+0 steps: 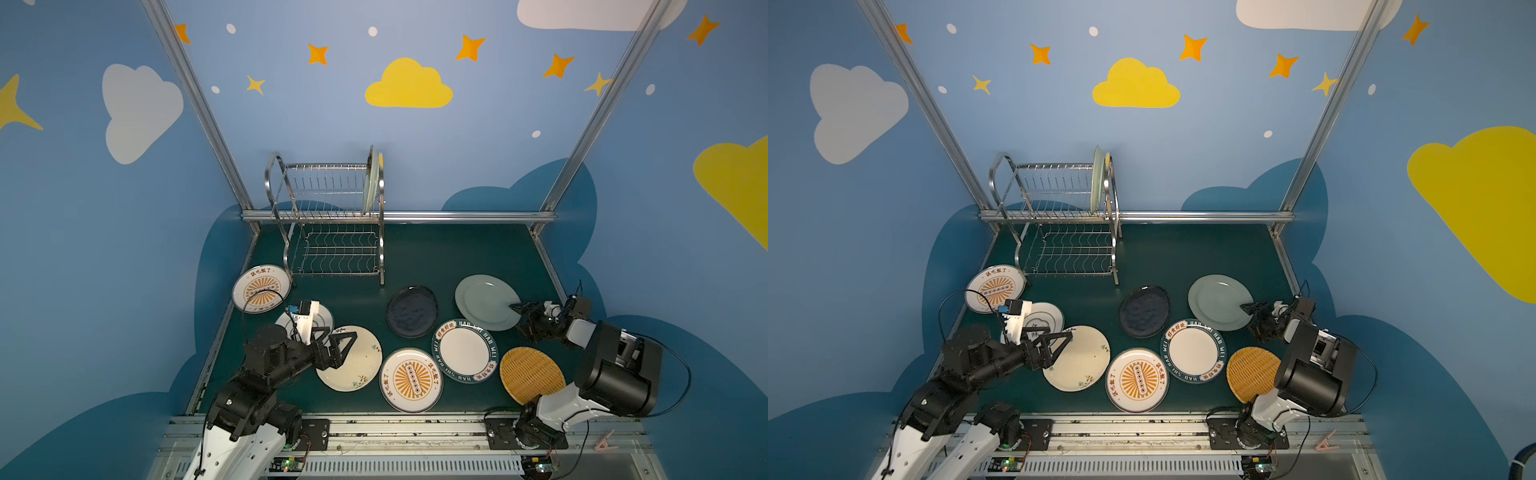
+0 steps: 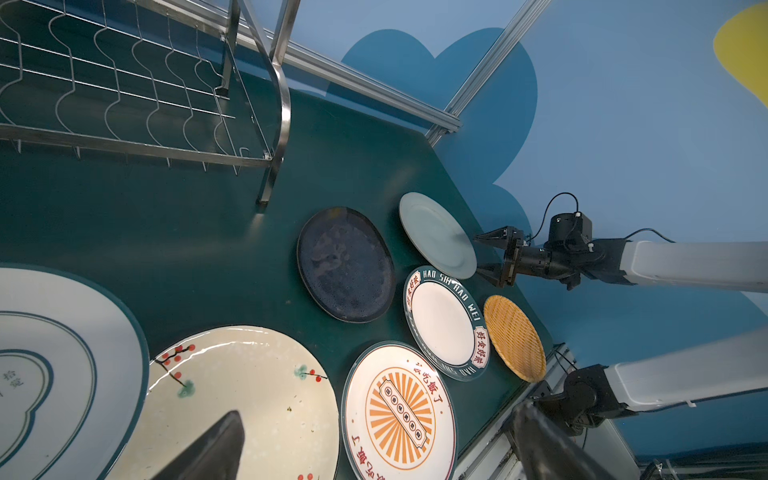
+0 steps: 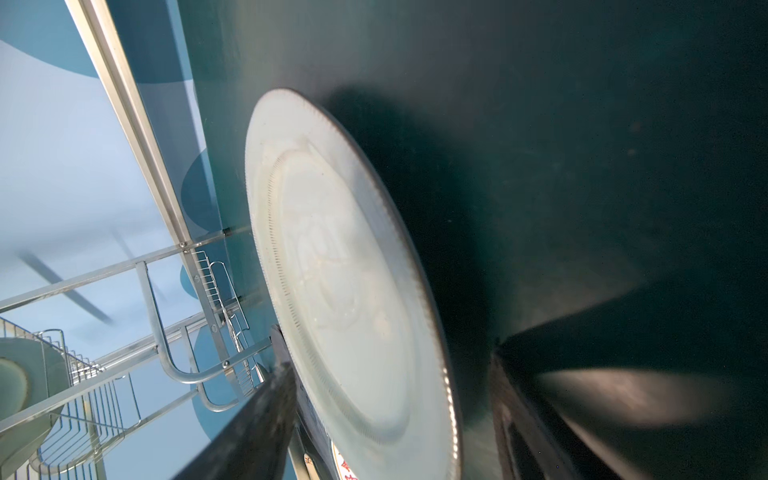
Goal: Load the plates into the dish rack
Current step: 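Grip the pale green plate's rim with the right gripper and tilt it up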
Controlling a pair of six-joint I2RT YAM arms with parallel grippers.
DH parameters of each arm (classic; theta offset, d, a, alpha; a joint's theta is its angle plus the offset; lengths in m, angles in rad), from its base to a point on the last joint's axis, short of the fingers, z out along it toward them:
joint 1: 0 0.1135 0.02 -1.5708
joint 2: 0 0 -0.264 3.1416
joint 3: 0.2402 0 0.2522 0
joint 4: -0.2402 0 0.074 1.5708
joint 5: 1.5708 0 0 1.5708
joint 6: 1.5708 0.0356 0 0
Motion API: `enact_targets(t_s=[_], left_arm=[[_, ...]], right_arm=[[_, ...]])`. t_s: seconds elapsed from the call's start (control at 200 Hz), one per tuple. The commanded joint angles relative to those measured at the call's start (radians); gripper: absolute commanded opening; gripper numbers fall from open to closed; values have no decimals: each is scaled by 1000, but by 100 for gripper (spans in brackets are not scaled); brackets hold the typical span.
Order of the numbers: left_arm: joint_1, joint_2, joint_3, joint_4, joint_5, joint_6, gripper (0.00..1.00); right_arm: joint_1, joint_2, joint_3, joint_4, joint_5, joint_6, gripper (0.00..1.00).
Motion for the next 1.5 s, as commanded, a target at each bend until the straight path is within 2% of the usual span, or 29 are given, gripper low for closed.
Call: enact_targets(t_s=[0.0,0.34,0.636,0.711,0.796,1.006,1.131,1.497], left_arm=[[-5,-13,3,16,-13,15,100],[-3,-28,1,17,-19,16,100],[-4,-37,2,20,-19,16,100],[-3,-42,1,20,-20,15,100],[-3,-48,0,19,-24,14,100],[-3,-53,-1,22,-31,14,100],[-3,-55,-2,21,-34,12,100],[-3,-54,-5,25,-48,11,100]], right_arm=[[18,26,-19,58,-35,48,71],[72,25,-90,188,-20,159,68],[143,-7,-158,287,62,255,63],[157,6,-168,316,74,277,58],[163,21,-189,377,82,312,47],[178,21,-208,441,106,345,15],[185,18,-194,432,110,341,1],[197,-84,-97,298,99,292,0]])
